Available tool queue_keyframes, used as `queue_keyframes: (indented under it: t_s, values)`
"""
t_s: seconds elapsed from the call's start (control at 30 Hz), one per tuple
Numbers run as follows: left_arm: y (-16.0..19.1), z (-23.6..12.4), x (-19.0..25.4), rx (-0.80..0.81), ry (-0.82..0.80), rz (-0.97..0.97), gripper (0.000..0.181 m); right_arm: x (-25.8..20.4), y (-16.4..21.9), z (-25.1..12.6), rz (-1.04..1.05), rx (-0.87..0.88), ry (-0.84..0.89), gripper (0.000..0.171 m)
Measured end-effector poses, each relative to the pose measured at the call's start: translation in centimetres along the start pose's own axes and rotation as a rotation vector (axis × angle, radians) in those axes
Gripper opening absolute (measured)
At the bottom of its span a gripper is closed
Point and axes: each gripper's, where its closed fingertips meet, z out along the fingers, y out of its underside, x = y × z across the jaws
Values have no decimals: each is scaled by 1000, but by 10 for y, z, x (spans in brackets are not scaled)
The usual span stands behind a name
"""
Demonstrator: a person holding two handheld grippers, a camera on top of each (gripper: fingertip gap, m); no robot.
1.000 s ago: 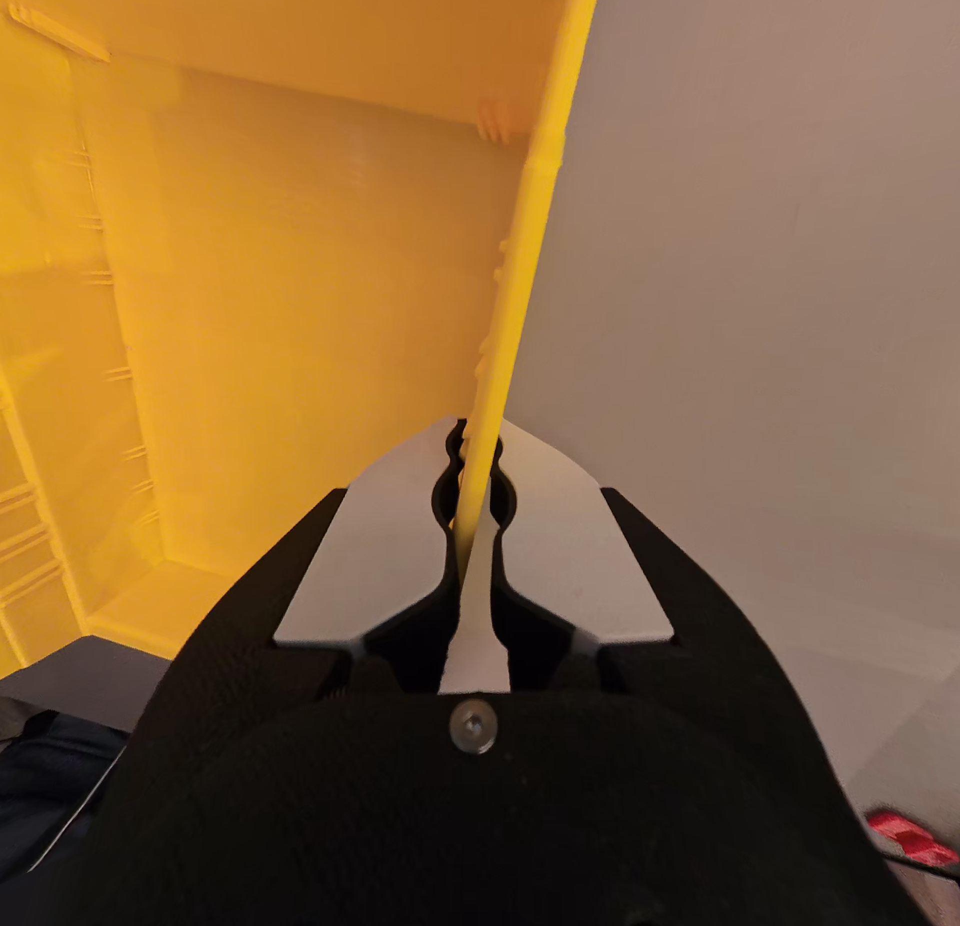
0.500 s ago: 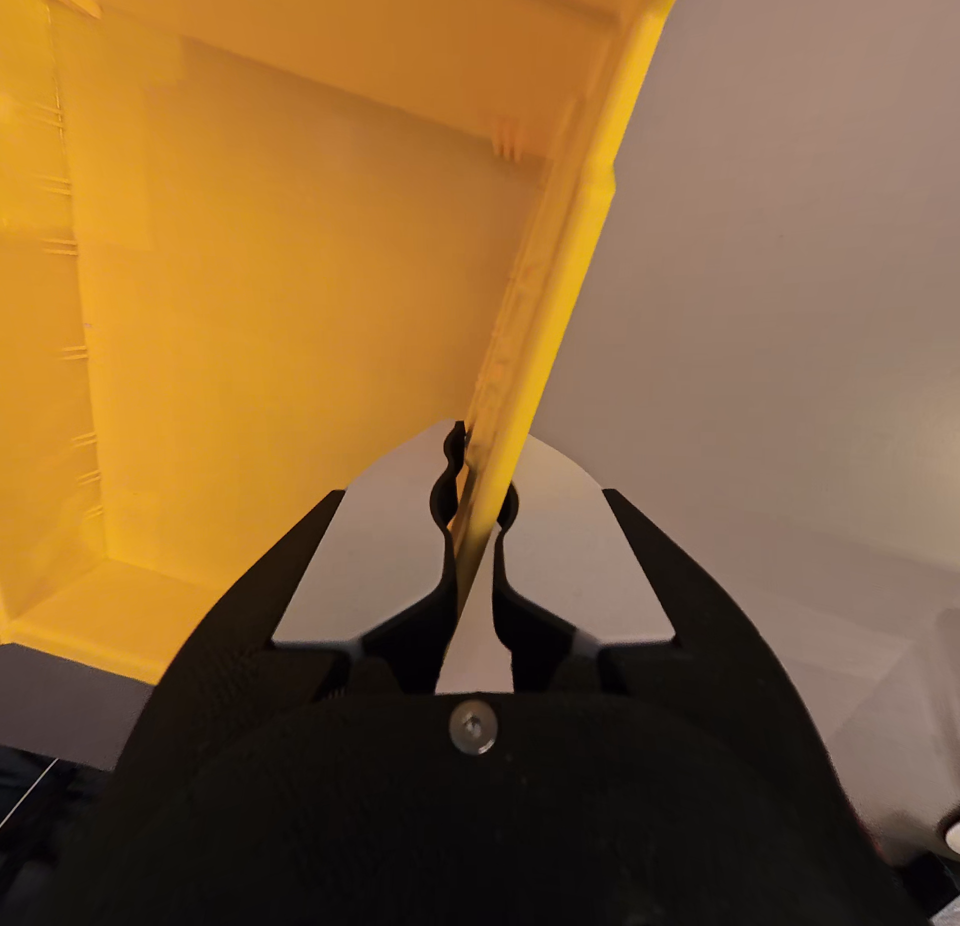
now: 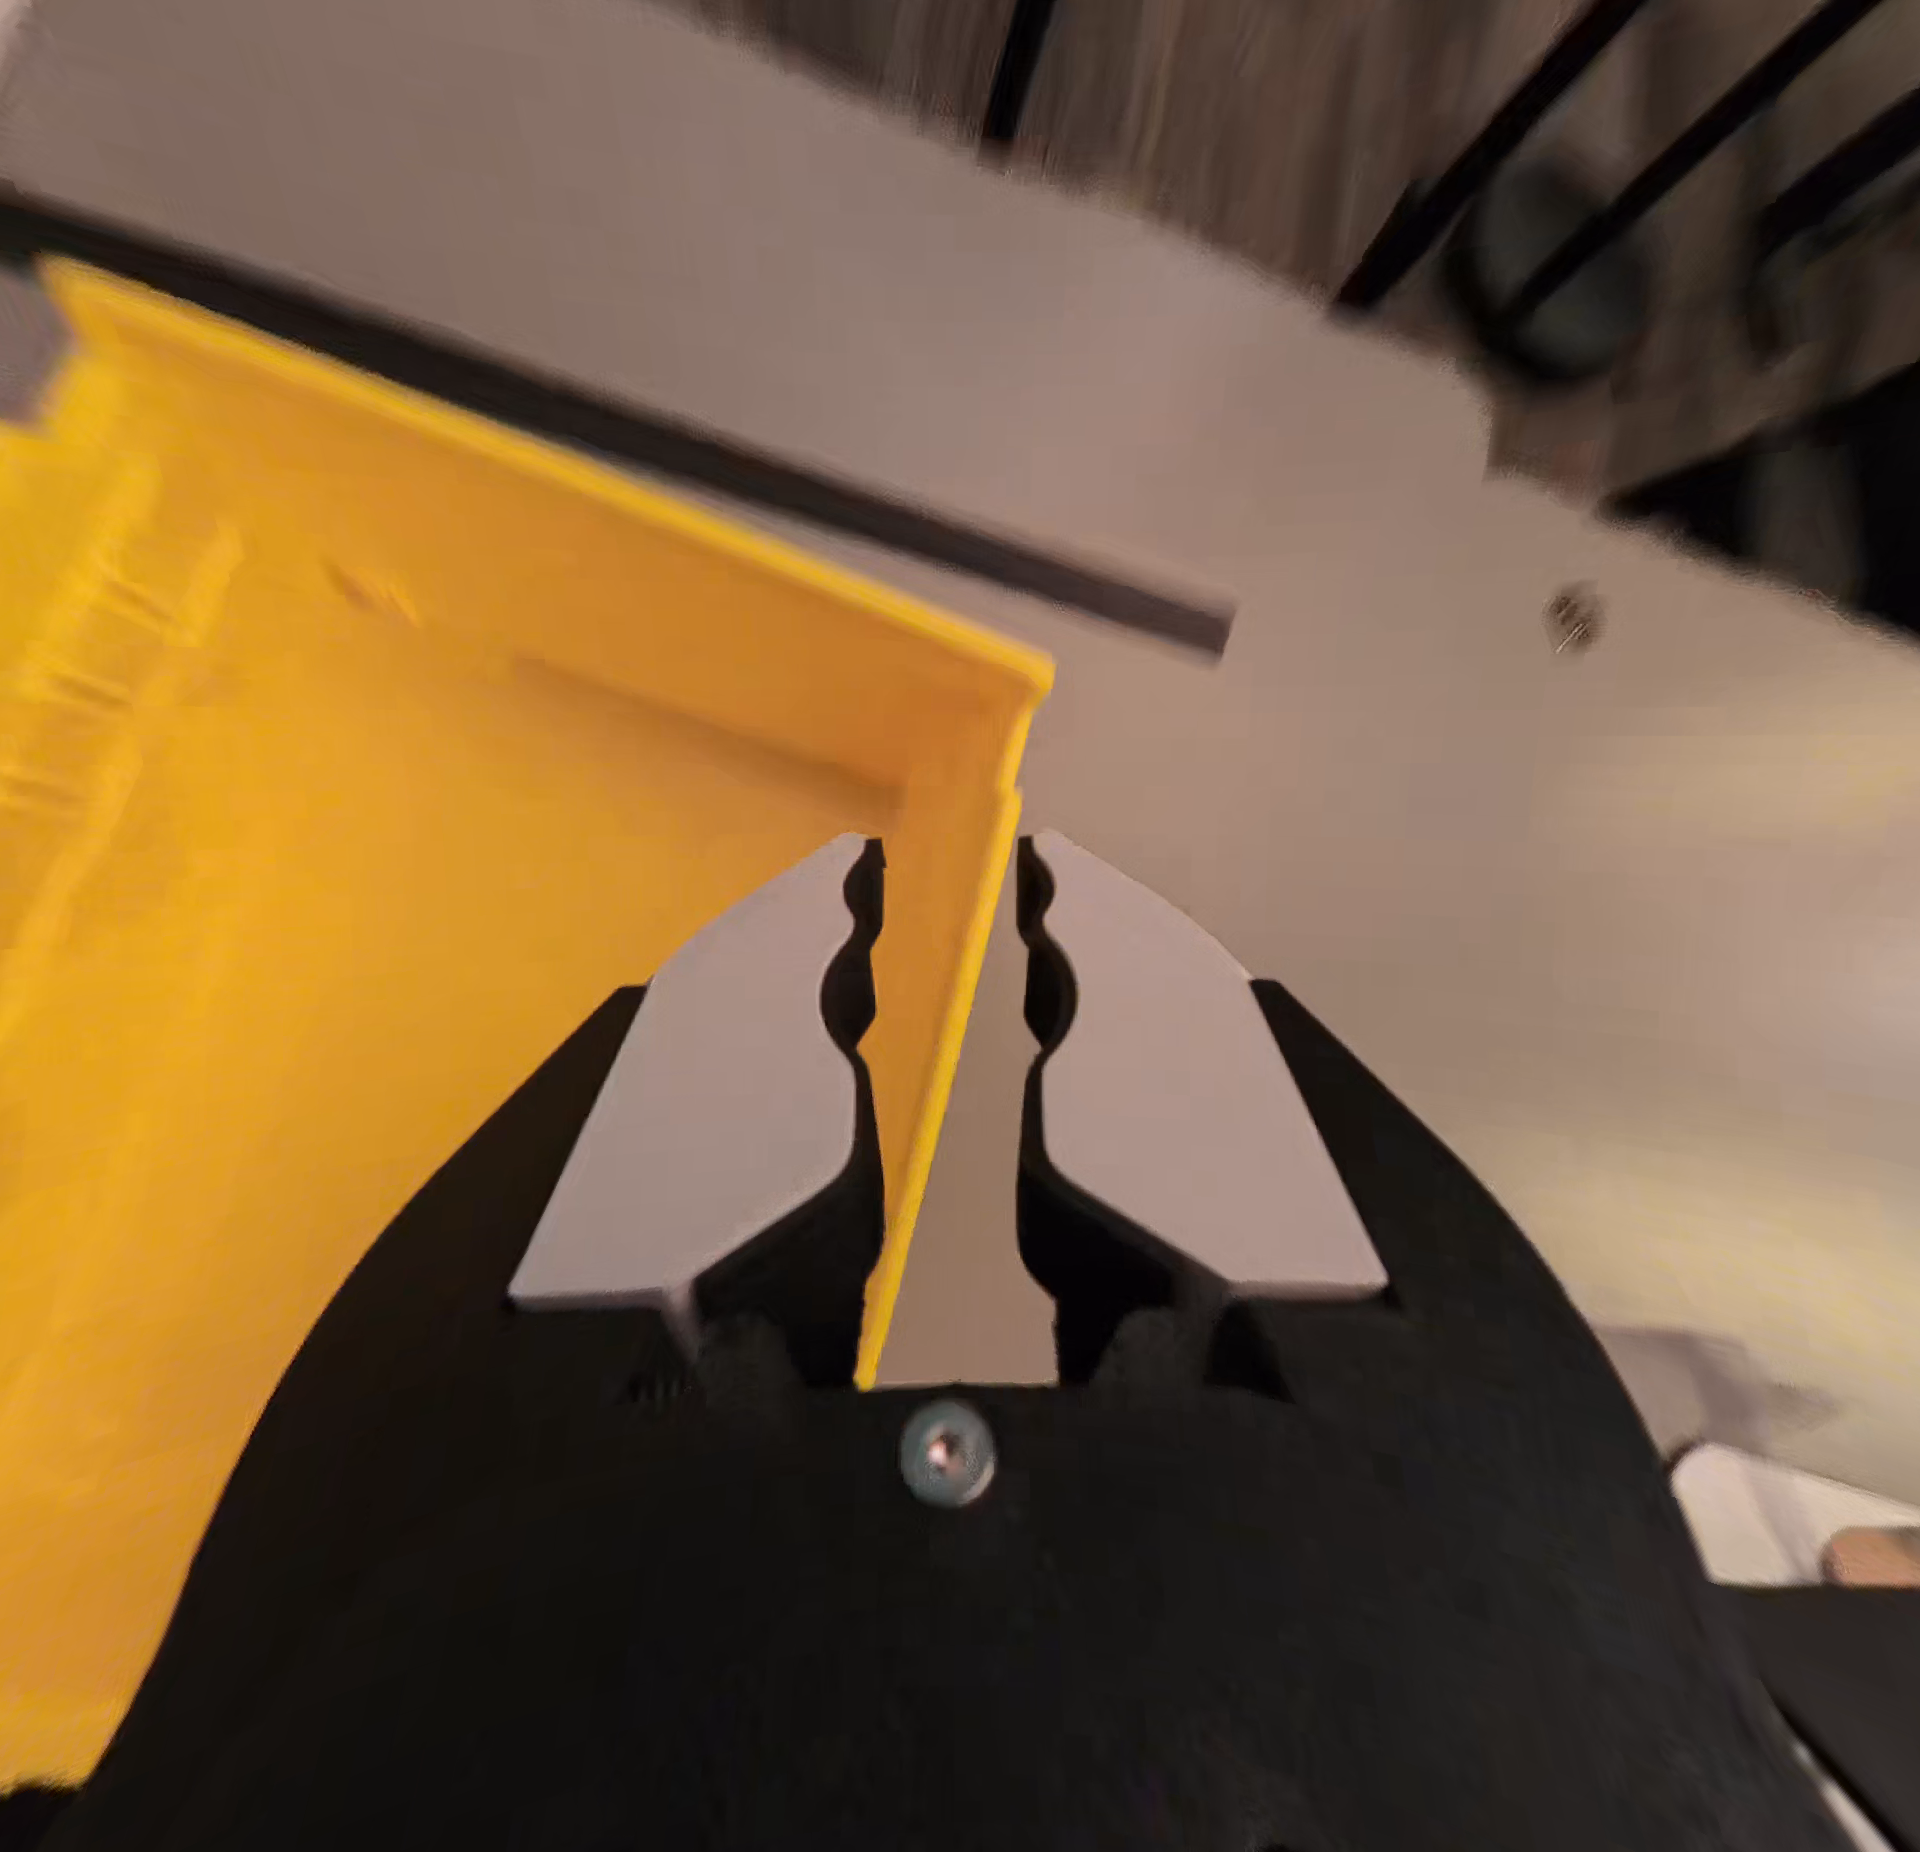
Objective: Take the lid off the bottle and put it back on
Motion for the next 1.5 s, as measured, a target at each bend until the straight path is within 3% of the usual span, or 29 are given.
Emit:
queue_keyframes:
  t_s: [0.13,0.23,0.4,0.53,0.9,1.1,1.27,1.37,1.5]
  values:
    - [15,33,12,-170,-35,14,70,-38,-65,-63,-12,325,-38,28]
    - [26,58,11,-283,-69,-9,72,-81,-88,-94,-11,429,-170,33]
    - [28,80,-9,-364,-240,62,70,-134,-91,-108,-42,451,-368,38]
    - [32,94,-15,-428,-252,50,75,-156,-87,-104,-48,435,-526,38]
    - [32,102,-9,-462,-258,63,78,-155,-82,-109,-41,451,-603,38]
    - [9,70,0,-324,-260,124,78,-161,-84,-111,-67,466,-601,37]
    - [-40,11,37,-44,-226,216,78,-176,-102,-131,-88,610,-628,37]
    - [-72,-35,118,250,-7,316,78,-206,-116,-167,-80,791,-837,38]
    - [-73,-71,237,533,295,456,78,-251,-116,-215,-44,954,-1231,50]
